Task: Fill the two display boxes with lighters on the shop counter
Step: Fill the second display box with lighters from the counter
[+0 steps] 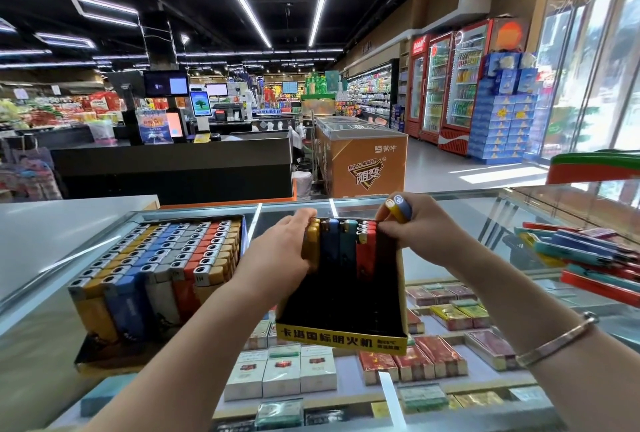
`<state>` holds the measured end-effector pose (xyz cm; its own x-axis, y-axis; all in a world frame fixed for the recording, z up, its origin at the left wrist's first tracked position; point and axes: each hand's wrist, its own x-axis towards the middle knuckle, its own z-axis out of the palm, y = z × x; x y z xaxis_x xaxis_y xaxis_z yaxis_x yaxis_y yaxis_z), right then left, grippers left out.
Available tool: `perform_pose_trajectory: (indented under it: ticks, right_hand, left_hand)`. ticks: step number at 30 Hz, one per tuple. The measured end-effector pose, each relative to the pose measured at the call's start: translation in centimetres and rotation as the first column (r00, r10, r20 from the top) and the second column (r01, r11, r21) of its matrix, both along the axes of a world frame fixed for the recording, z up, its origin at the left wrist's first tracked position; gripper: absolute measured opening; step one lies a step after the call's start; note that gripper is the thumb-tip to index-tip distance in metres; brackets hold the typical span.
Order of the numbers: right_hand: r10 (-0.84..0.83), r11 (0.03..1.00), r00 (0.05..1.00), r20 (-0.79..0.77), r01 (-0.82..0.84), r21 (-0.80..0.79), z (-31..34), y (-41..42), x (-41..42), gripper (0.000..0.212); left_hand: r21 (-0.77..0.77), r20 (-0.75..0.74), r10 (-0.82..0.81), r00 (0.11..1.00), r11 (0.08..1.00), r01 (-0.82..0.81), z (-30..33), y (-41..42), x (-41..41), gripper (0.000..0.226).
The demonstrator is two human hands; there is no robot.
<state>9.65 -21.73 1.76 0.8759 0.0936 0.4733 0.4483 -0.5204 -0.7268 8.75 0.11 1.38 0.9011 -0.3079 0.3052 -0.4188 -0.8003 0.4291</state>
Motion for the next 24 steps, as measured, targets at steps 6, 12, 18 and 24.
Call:
perform_pose_trajectory:
  ticks: [6, 12, 18, 24]
  right_hand:
    - [-0.127, 0.943, 0.98, 0.152, 0.072, 0.325, 1.6, -0.4, -1.0, 0.05]
    - [0.135, 0.772, 0.991, -0.013, -0.097, 0.628, 2.8, 0.2, -2.3, 0.03]
    - [0.316, 0.649, 0.949, 0.007, -0.221, 0.728, 2.4, 1.9, -2.9, 0.016]
    - [0.254, 0.679, 0.967, -0.002, -0.177, 0.712, 1.8, 3.1, -2.9, 0.023]
  left_hand:
    - [0.049, -0.042, -0.018, 0.999, 0.999, 0.02, 0.3, 0.2, 0.0, 0.056]
    - [-0.01, 0.24, -0.08, 0.968, 0.996, 0.085, 0.7, -0.8, -1.0, 0.069]
    - [0.062, 0.594, -0.252, 0.764, 0.961, 0.269, 0.7, -2.9, -2.6, 0.044]
    - [-0.049, 0.494, -0.324, 0.807, 0.916, 0.398, 0.6, -3.7, -3.4, 0.032]
